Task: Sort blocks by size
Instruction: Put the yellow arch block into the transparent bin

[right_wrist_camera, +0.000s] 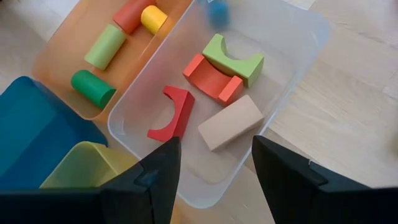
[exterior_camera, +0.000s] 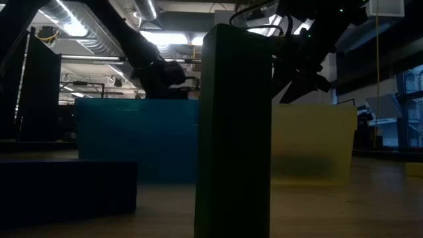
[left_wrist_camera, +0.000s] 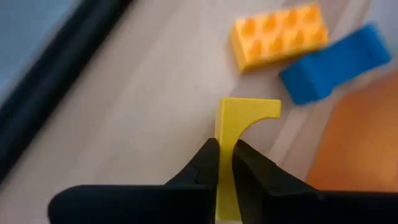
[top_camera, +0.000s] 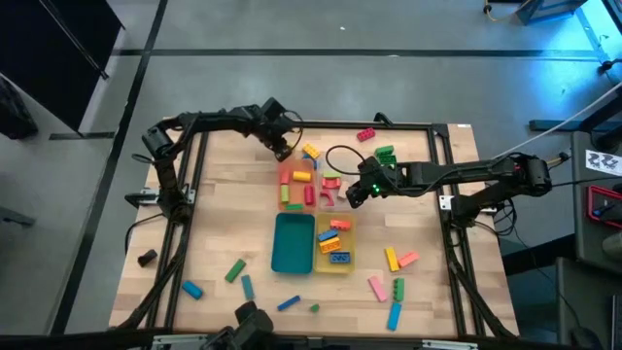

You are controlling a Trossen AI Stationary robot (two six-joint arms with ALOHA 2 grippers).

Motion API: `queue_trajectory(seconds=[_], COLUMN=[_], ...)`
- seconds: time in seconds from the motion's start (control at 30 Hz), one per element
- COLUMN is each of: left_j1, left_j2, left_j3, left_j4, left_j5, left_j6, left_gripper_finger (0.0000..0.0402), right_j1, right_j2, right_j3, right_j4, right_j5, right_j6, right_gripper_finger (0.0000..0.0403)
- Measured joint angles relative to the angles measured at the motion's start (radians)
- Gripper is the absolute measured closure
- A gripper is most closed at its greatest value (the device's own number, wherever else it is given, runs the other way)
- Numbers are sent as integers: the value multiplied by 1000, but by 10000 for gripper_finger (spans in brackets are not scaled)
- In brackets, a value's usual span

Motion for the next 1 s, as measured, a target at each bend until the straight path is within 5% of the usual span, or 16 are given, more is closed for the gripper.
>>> queue_trajectory(seconds=[0.37, 0.6, 1.0], left_j1=[-3, -90, -325], left_j2=[-4, -4, -4], left_j3=[232, 239, 237], left_j4=[-25, 28, 63], left_j5=[10, 206, 187], left_j6=[-8, -96, -22], left_gripper_finger=[384, 391, 384], right_j1=[0, 0, 0], right_j2=[0, 0, -4], right_j3=[0, 0, 0], right_j4=[0, 1, 0], right_j5=[4, 23, 29], right_j6=[0, 0, -62], right_gripper_finger=[203, 203, 203])
